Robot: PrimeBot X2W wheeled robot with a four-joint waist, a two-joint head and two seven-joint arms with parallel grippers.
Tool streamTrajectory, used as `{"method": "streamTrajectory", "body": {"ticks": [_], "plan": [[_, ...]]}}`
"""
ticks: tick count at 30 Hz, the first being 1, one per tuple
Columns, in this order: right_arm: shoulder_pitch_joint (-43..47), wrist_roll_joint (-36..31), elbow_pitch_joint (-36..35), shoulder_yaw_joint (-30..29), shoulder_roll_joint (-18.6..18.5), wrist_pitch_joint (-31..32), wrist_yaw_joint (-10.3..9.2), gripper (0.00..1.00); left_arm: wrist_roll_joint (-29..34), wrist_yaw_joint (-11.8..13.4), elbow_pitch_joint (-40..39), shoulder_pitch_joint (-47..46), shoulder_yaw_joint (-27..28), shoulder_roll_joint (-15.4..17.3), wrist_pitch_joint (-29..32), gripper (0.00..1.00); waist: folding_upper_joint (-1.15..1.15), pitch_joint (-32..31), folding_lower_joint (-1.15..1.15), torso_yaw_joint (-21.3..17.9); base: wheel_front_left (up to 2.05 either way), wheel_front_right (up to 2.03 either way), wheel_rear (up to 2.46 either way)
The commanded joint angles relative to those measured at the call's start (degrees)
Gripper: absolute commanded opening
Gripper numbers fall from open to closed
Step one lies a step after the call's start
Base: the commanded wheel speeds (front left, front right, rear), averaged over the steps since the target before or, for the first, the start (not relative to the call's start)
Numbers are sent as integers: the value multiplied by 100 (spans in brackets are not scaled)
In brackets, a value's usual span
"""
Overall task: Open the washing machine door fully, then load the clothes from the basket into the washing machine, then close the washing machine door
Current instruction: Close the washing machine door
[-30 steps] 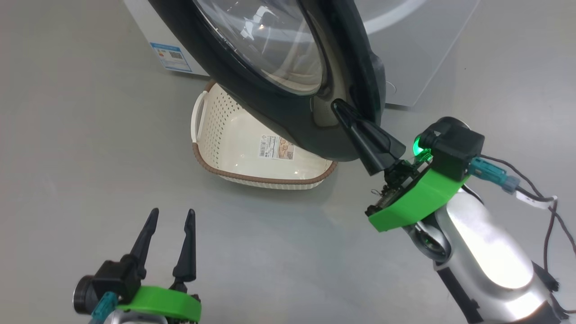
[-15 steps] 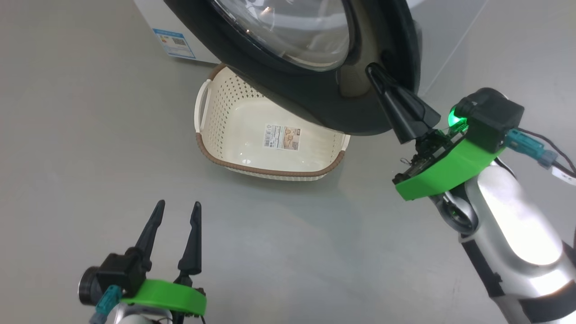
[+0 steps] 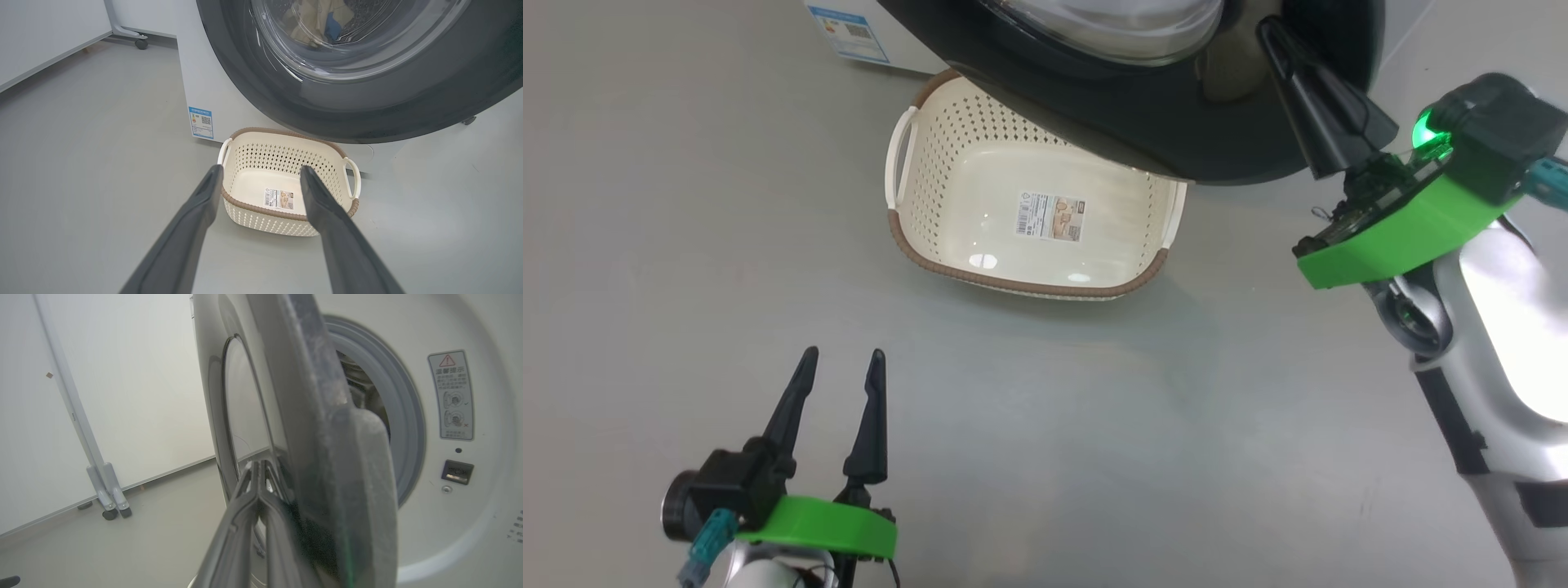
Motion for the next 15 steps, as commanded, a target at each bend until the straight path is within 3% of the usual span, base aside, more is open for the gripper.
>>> {"method": "streamTrajectory", "body": {"ticks": [1, 15], "plan": [[-178, -54, -144, -33, -35, -29, -19, 0, -7, 47, -193, -99, 206, 36, -65, 100, 0, 48, 0, -9, 0, 0, 0], [-795, -70, -95, -217, -321, -29, -19, 0, -26, 54, -426, -250, 131, 36, -65, 100, 0, 567, 0, 80, 0, 0, 0]]}}
